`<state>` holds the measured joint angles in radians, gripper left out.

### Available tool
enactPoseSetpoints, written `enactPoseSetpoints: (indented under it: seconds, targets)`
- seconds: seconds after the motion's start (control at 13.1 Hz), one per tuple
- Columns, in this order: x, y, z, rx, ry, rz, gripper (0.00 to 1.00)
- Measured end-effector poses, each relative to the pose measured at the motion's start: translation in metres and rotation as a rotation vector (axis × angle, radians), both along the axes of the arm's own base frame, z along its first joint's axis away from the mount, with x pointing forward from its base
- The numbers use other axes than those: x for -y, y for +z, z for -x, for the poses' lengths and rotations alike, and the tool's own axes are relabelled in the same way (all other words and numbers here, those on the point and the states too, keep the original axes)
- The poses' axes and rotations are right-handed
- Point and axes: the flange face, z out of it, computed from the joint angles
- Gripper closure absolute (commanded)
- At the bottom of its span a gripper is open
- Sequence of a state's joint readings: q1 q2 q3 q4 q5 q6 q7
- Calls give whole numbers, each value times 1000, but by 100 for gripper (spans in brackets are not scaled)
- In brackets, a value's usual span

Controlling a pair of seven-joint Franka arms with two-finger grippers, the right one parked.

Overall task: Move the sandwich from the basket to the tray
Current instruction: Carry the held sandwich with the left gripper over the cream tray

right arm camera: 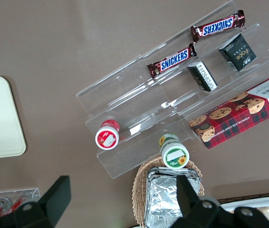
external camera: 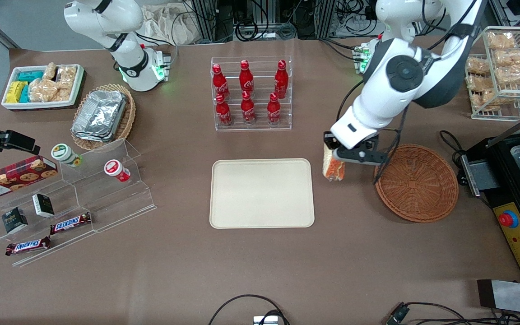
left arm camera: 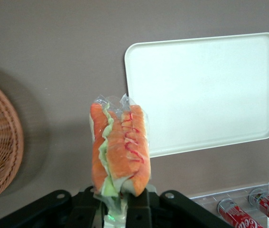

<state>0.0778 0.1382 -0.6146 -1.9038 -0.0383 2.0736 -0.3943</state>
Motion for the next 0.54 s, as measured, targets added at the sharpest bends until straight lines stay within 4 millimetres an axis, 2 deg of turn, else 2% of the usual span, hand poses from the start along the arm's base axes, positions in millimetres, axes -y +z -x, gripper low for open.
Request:
enactPoseSetpoints:
  seconds: [0.31,0.54]
  targets:
    - [50,-39,-7,-1,-26,-13,81]
    - [73,-75,-6,-2,-39,-40,80]
